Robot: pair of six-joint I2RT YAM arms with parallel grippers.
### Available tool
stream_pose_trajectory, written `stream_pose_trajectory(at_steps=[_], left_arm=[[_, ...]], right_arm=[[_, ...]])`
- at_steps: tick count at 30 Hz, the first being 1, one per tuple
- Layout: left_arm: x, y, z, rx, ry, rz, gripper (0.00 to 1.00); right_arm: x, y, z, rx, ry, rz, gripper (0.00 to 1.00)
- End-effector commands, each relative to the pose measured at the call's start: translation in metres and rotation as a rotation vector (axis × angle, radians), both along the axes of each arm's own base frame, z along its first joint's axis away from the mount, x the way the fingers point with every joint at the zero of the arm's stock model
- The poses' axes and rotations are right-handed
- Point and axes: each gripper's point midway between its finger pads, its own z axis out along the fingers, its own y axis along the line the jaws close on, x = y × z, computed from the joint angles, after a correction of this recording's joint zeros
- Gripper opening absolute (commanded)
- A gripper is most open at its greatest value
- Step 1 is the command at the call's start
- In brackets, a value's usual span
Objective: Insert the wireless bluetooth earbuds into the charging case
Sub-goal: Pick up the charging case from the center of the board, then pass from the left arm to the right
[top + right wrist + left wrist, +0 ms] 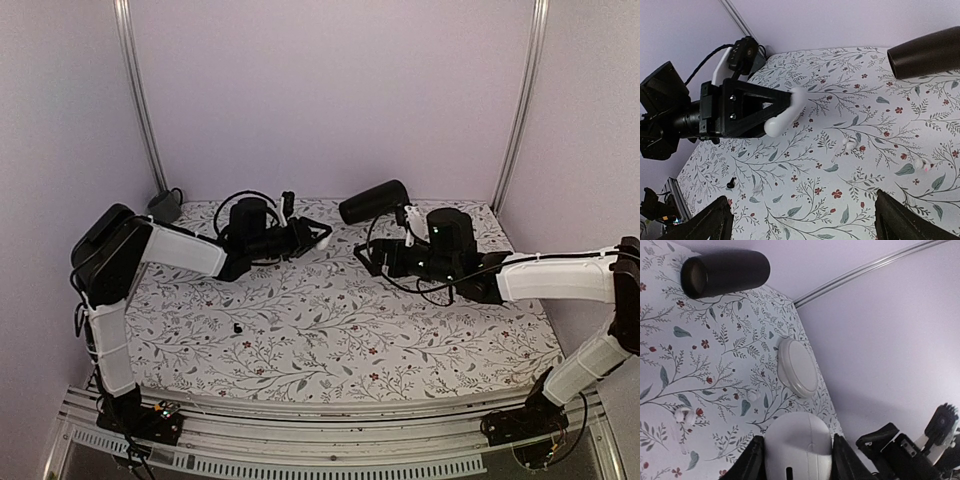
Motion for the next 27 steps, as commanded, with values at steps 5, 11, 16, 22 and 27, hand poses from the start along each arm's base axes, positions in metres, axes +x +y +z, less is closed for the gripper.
stream_pose_trajectory(at_steps=[5,11,16,22,27], left_arm=[[-0.008,-0.004,0.079,-0.42,0.187,-0.001,0.31],[-0.016,-0.012,0.094,-0.53,0.247,-0.024,0.3],[-0.022,-0.019,0.101,-0.561,0.256,-0.046,0.3],[-0.027,-0.023,0.108,-0.568,0.247,-0.065,0.29],[-0.031,-0.025,0.111,-0.569,0.247,-0.072,0.29]], right_arm=[[0.007,0.027,0.014,-0.105,-0.24,-0.067,0.97],[0.019,0.035,0.028,-0.097,-0.318,-0.129,0.96],[0.025,0.048,0.038,-0.122,-0.394,-0.155,0.96],[0.037,0.05,0.045,-0.121,-0.428,-0.211,0.97],[0.045,0.058,0.048,-0.122,-0.446,-0.222,0.97]])
